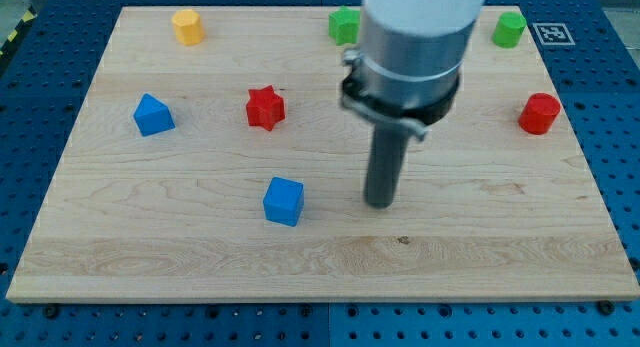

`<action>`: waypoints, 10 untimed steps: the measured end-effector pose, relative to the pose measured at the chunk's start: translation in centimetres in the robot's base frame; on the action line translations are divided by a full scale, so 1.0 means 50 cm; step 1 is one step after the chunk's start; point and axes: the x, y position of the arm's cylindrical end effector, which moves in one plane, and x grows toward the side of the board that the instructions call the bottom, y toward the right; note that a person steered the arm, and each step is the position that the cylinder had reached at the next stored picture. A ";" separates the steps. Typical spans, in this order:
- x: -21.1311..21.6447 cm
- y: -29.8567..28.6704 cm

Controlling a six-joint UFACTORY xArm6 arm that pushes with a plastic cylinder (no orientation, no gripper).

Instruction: Push the blue cube vertically to the blue triangle

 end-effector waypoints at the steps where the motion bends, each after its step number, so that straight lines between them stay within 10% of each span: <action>1: 0.011 -0.135; 10: 0.016 -0.368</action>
